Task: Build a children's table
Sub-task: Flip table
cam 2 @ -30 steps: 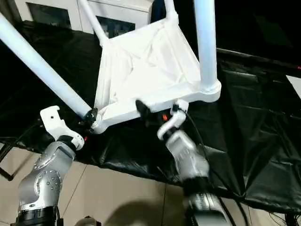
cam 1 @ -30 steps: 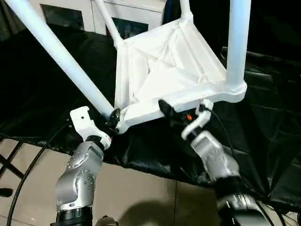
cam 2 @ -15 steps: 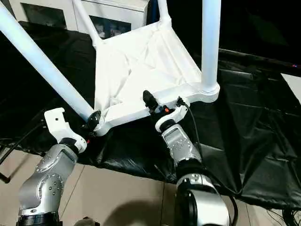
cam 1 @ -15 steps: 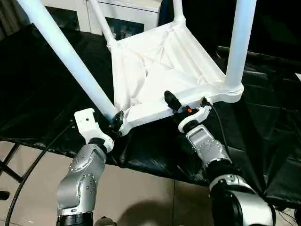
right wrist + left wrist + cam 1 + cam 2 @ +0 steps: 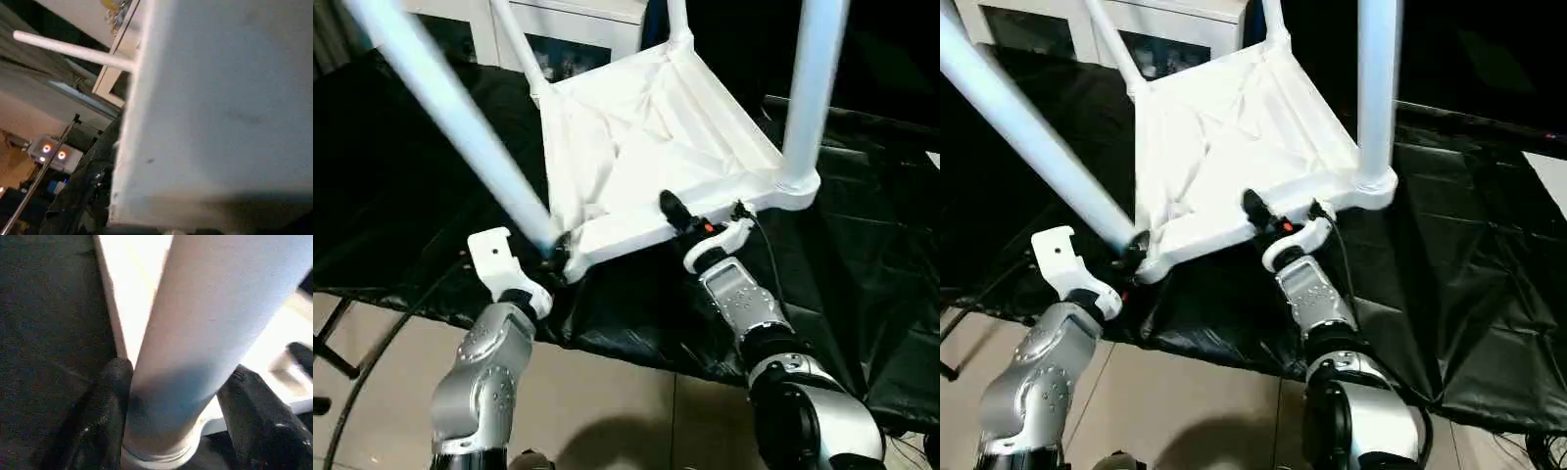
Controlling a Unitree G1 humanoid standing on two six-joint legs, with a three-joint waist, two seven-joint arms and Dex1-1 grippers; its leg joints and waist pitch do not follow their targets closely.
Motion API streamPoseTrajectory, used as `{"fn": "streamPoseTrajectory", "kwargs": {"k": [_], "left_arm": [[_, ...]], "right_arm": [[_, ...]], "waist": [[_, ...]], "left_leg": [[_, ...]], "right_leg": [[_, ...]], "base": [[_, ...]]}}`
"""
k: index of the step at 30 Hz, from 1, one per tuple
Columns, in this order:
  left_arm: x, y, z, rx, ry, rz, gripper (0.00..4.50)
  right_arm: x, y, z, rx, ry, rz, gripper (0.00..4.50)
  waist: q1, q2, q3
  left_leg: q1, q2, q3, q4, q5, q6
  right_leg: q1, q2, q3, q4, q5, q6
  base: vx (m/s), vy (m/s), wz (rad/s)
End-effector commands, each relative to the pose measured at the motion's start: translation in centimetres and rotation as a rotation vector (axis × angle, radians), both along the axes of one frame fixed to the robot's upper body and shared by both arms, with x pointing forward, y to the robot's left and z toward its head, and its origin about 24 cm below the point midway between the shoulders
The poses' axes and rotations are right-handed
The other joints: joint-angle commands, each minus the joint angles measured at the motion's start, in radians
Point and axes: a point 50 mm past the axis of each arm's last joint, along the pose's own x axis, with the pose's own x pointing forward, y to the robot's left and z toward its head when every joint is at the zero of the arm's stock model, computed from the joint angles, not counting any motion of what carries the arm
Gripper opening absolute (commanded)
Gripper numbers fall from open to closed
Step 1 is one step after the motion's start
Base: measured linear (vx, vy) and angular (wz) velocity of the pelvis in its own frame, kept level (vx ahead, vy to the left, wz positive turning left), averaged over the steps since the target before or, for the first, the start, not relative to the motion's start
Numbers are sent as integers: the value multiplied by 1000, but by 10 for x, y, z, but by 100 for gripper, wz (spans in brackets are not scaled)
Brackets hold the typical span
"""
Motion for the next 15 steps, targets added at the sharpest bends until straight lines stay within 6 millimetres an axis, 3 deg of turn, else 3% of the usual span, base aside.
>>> {"fn": "streamPoseTrajectory", "kwargs": {"k": [1, 2, 4, 6, 8, 9, 12, 13, 14, 15], "left_arm": [[-5, -7, 0, -9, -1, -72, 330], [-5, -7, 0, -9, -1, -72, 330], [-13, 13, -2, 82, -13, -52, 365], [-18, 21, -1, 149, -42, -48, 374], [-23, 28, 3, 211, -85, -53, 394], [-31, 33, 11, 273, -149, -86, 406], [-39, 31, 17, 319, -193, -158, 416], [-41, 29, 19, 331, -203, -184, 439], [-43, 24, 22, 377, -221, -243, 439], [-43, 23, 23, 402, -226, -262, 450]], "right_arm": [[13, -10, 25, -37, -108, -57, 213], [13, -10, 25, -37, -108, -57, 213], [15, -24, 30, -67, -128, -124, 209], [16, -31, 33, -101, -141, -154, 209], [16, -38, 36, -126, -156, -188, 207], [17, -49, 43, -198, -183, -244, 207], [16, -59, 49, -243, -200, -301, 207], [16, -62, 50, -249, -202, -317, 207], [15, -66, 54, -303, -216, -332, 207], [14, -67, 55, -336, -225, -331, 205]], "waist": [[4, 6, -72], [4, 5, -71], [3, 16, -71], [5, 20, -70], [8, 19, -68], [13, 27, -65], [19, 27, -61], [21, 28, -59], [21, 20, -58], [27, 22, -59]], "left_leg": [[20, -10, 27, -62, -106, 30], [20, -11, 28, -62, -113, 32], [25, -7, 30, -62, -131, 30], [25, -6, 29, -63, -137, 26], [30, -4, 31, -64, -157, 16], [35, -2, 30, -66, -178, 4], [42, 0, 32, -70, -241, -21], [41, 0, 31, -73, -278, -35], [39, 0, 31, -74, -287, -37], [40, -2, 31, -73, -281, -41]], "right_leg": [[52, -13, 9, -37, -5, -198], [52, -14, 10, -38, -12, -198], [48, -13, 9, -39, -25, -196], [49, -14, 8, -40, -35, -193], [46, -12, 8, -43, -62, -183], [41, -12, 7, -46, -88, -176], [33, -11, 8, -50, -155, -161], [31, -10, 9, -51, -197, -141], [31, -9, 9, -54, -211, -134], [30, -10, 10, -54, -218, -116]], "base": [[0, 0, 0], [0, 0, 0], [0, 0, 0], [0, 0, 0], [0, 0, 0], [0, 0, 0], [0, 0, 0], [0, 0, 0], [0, 0, 0], [0, 0, 0]]}}
